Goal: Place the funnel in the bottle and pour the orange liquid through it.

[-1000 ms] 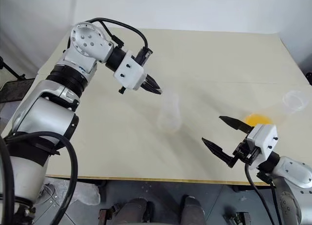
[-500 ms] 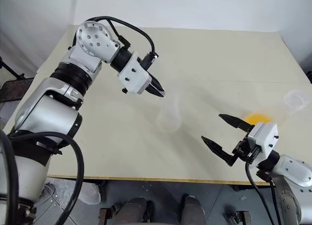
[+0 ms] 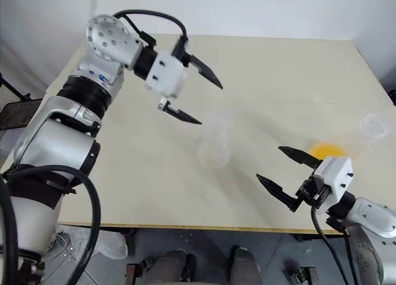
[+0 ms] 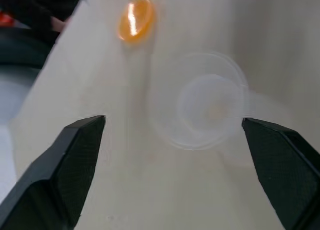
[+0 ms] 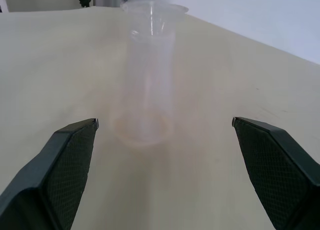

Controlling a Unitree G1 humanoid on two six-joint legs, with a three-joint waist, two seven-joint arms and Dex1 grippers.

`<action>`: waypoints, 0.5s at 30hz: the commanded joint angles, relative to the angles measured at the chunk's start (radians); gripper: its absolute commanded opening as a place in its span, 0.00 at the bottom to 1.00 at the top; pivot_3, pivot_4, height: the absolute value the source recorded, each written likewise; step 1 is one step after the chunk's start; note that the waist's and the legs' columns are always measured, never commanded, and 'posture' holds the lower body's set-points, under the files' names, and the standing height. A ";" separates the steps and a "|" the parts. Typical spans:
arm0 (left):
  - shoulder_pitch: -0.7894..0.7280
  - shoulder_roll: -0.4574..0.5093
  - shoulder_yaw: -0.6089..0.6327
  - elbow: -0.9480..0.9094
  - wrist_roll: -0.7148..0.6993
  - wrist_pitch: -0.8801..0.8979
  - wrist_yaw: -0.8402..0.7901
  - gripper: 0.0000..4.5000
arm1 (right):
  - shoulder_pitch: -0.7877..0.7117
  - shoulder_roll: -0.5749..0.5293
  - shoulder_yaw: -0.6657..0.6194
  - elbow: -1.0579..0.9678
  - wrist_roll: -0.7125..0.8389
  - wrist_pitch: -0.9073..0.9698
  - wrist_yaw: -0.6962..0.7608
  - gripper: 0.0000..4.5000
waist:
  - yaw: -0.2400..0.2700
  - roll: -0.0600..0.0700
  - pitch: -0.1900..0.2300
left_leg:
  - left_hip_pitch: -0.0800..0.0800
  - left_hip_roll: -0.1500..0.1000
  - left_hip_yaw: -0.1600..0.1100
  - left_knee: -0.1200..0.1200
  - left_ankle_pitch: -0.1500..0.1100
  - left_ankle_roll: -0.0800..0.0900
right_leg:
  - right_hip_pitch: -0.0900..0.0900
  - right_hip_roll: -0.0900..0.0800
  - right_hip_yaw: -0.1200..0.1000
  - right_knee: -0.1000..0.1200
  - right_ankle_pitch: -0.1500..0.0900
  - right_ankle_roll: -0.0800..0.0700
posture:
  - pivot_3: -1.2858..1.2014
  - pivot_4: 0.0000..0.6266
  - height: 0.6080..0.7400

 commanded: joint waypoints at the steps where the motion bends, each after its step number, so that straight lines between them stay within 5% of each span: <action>1: 0.063 0.049 0.113 -0.055 -0.061 0.164 -0.112 1.00 | 0.053 -0.008 -0.082 -0.067 0.025 0.016 -0.033 1.00 | -0.001 0.001 0.000 | 0.001 0.000 0.000 0.000 0.000 0.000 | 0.000 0.000 0.000 0.001 0.000 0.000 | 0.52 0.24 1.00; 15: 0.786 0.132 0.422 -0.740 -0.154 0.692 0.185 1.00 | 0.242 0.175 -0.189 -0.310 -0.028 0.146 -0.439 1.00 | -0.003 0.002 -0.001 | 0.003 -0.001 -0.002 0.003 0.000 -0.001 | -0.001 -0.002 0.005 0.010 0.000 0.000 | 0.52 0.24 1.00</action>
